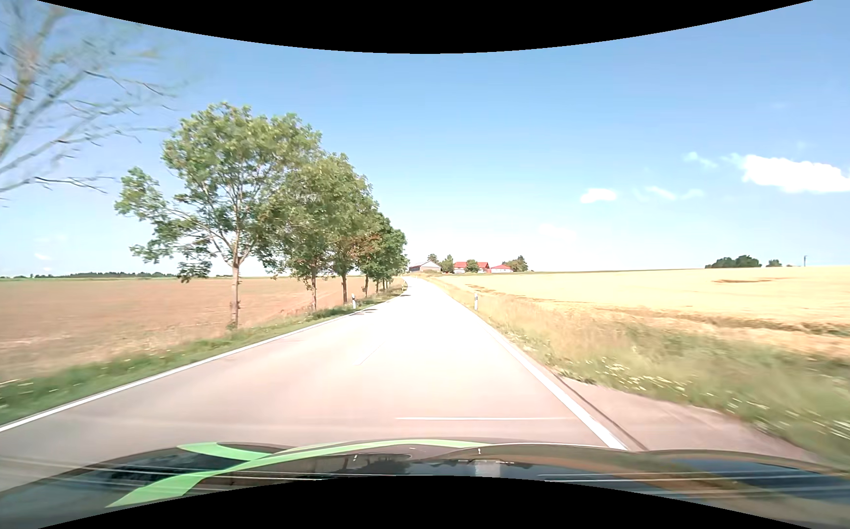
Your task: Follow the waypoints while adhering to traffic rules and regulations
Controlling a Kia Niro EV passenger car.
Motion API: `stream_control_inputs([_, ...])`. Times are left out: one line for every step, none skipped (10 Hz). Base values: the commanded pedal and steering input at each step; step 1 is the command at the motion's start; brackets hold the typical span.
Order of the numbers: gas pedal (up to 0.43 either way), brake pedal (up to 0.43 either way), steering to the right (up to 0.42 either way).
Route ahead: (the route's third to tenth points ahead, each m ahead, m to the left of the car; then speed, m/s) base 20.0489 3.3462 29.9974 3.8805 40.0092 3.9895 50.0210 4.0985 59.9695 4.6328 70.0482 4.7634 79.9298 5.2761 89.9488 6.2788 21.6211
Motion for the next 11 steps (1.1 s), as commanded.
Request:
stream_control_inputs([0.240,0.000,-0.007])
stream_control_inputs([0.248,0.000,-0.007])
stream_control_inputs([0.260,0.000,-0.007])
stream_control_inputs([0.280,0.000,-0.007])
stream_control_inputs([0.287,0.000,-0.007])
stream_control_inputs([0.311,0.000,-0.007])
stream_control_inputs([0.311,0.000,-0.007])
stream_control_inputs([0.311,0.000,-0.007])
stream_control_inputs([0.299,0.000,-0.007])
stream_control_inputs([0.248,0.000,-0.007])
stream_control_inputs([0.228,0.000,-0.007])
